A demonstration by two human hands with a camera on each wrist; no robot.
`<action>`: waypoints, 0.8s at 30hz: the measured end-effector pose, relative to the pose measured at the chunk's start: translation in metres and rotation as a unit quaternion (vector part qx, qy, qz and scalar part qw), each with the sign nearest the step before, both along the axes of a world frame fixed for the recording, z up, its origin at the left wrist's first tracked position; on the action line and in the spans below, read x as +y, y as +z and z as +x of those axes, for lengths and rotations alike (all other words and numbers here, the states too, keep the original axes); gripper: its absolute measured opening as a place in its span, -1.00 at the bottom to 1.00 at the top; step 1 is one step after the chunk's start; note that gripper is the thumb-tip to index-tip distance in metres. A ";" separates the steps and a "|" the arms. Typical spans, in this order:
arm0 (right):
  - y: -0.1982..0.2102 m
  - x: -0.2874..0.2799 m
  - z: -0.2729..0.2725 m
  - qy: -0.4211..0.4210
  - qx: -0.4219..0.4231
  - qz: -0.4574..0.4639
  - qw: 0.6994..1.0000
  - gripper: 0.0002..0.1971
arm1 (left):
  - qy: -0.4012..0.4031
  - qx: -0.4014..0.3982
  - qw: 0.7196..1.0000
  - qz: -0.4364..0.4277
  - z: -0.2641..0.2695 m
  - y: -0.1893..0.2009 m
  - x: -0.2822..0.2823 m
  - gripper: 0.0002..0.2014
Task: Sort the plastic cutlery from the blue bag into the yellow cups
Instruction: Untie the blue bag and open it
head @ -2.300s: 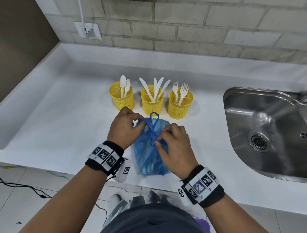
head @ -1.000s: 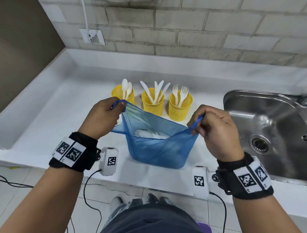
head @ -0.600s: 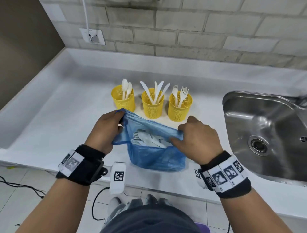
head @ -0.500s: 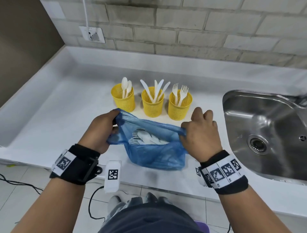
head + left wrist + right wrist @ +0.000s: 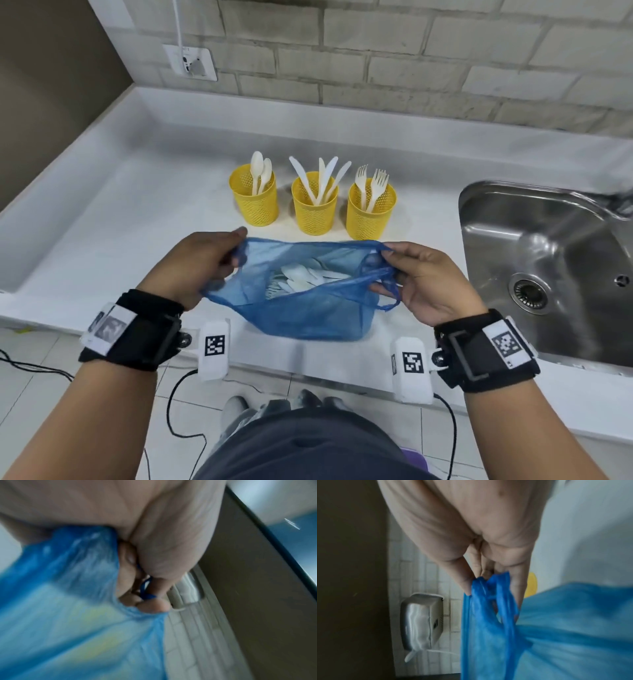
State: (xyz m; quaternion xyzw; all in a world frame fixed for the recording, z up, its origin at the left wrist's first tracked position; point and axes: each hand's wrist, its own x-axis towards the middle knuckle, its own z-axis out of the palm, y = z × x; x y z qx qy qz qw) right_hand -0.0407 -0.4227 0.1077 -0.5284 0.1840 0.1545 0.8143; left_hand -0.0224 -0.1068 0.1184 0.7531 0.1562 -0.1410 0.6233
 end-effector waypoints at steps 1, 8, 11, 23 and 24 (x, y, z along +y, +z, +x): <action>-0.002 0.000 0.001 -0.012 0.018 0.055 0.998 -0.90 | 0.031 0.034 0.992 -0.122 0.005 -0.007 0.005 -0.51; -0.034 0.009 0.011 -0.052 0.158 0.278 0.946 -0.72 | 0.017 0.212 0.876 -0.433 0.017 -0.053 0.013 -0.46; -0.040 0.011 0.009 -0.089 0.114 0.209 0.967 -0.94 | 0.104 0.184 0.941 -0.264 0.003 -0.046 -0.001 -0.60; -0.044 0.019 -0.022 0.105 -0.162 -0.596 0.780 -0.60 | -0.124 -0.031 0.897 0.424 -0.023 -0.037 -0.023 -0.61; -0.046 0.021 -0.021 0.113 -0.177 -0.599 0.772 -0.73 | -0.140 -0.038 0.887 0.437 -0.023 -0.041 -0.026 -0.67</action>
